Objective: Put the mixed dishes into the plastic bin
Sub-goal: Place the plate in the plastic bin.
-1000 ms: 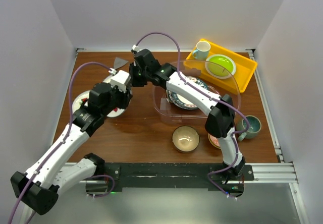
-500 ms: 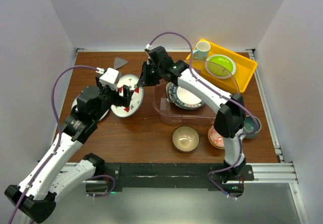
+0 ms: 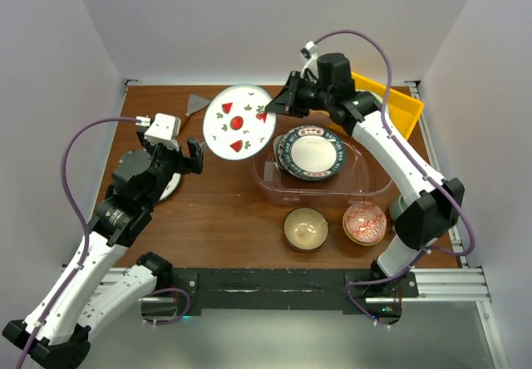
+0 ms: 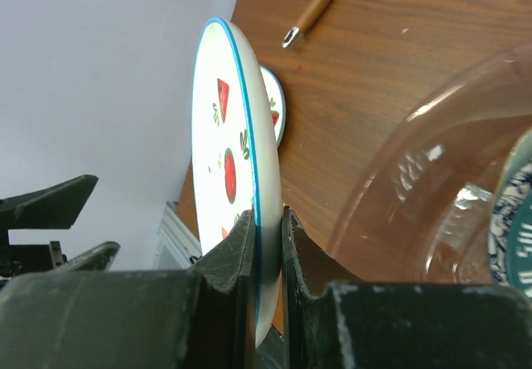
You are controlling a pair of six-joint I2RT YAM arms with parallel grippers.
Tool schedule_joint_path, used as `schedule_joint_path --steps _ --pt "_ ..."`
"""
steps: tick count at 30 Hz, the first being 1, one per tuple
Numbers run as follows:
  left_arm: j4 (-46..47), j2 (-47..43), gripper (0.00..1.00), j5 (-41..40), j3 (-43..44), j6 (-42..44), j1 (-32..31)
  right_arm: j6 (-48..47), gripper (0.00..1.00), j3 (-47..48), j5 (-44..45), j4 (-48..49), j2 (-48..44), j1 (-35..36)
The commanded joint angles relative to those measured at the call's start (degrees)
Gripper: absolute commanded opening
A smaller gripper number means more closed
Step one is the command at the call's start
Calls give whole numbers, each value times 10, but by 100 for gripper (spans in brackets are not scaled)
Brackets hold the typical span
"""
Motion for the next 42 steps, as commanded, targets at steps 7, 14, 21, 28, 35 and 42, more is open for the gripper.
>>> schedule_joint_path --steps 7,14,21,28,35,42 --pt "30 -15 86 -31 -27 -13 3 35 0 -94 -79 100 -111 -93" --pt "33 -12 86 -32 -41 -14 3 34 0 -138 -99 117 -145 -149" --pt "36 -10 86 -34 -51 -9 3 120 0 -273 -257 335 -166 -230" --pt "42 -14 86 -45 -65 0 3 58 0 -274 -296 313 -155 -287" --pt "60 -13 86 -48 -100 12 3 -16 0 -295 -276 275 -148 -326" --pt "75 -18 90 -57 -134 29 3 -42 0 -315 -244 263 -148 -330"
